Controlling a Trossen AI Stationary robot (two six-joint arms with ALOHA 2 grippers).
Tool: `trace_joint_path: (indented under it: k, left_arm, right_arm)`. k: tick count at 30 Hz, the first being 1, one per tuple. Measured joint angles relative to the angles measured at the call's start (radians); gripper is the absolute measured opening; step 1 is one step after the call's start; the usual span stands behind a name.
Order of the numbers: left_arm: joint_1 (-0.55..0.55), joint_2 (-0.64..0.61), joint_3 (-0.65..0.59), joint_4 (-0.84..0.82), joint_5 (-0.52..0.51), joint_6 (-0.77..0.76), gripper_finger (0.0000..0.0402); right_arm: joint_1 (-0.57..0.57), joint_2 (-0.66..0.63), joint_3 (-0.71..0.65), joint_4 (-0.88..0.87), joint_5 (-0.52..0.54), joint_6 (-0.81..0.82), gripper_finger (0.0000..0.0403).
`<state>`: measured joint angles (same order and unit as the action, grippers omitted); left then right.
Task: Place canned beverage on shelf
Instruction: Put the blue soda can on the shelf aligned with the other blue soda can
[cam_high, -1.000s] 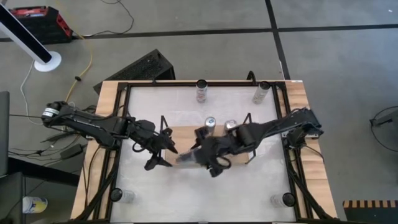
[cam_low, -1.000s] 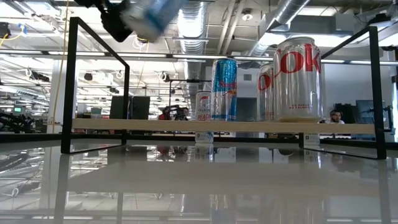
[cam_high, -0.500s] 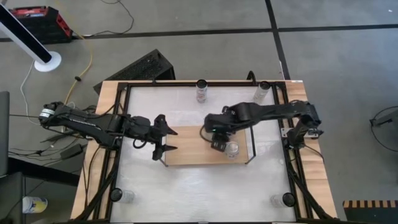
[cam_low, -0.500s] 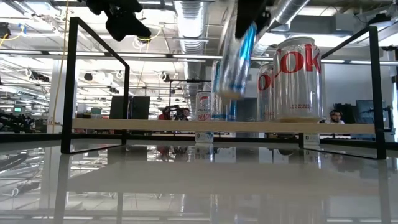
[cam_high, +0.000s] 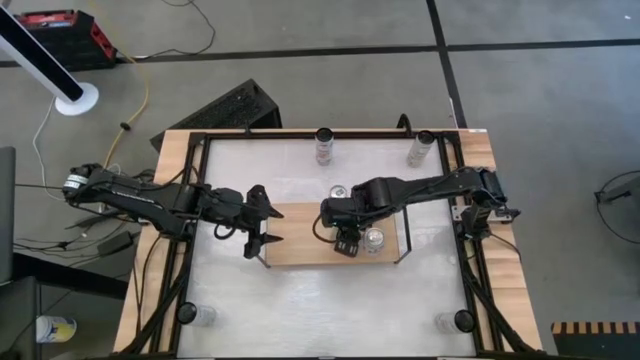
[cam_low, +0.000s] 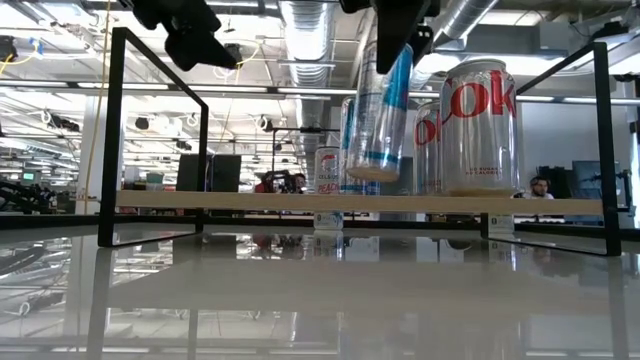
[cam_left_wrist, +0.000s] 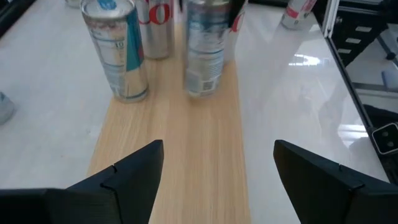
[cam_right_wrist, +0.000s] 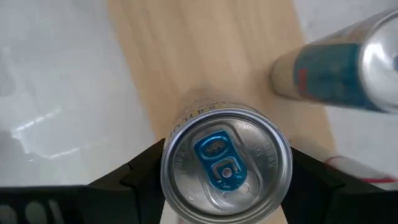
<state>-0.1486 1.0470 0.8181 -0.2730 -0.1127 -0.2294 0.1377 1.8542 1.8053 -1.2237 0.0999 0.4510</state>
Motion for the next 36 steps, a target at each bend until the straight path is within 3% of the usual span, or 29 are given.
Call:
trace_joint_path:
  k: [16,27,36]
  left_arm:
    - [0.0,0.0,0.0,0.0,0.0,-0.003,0.0288]
    - [0.0,0.0,0.0,0.0,0.0,-0.004,0.0288]
    - [0.0,0.0,0.0,0.002,0.0,-0.003,0.0288]
  right_arm:
    - [0.014,0.0,0.0,0.019,-0.002,0.049,0.0267]
    - [0.014,0.0,0.0,0.03,-0.004,0.036,0.0336]
    - [0.033,-0.011,0.038,0.029,0.003,-0.036,0.034]
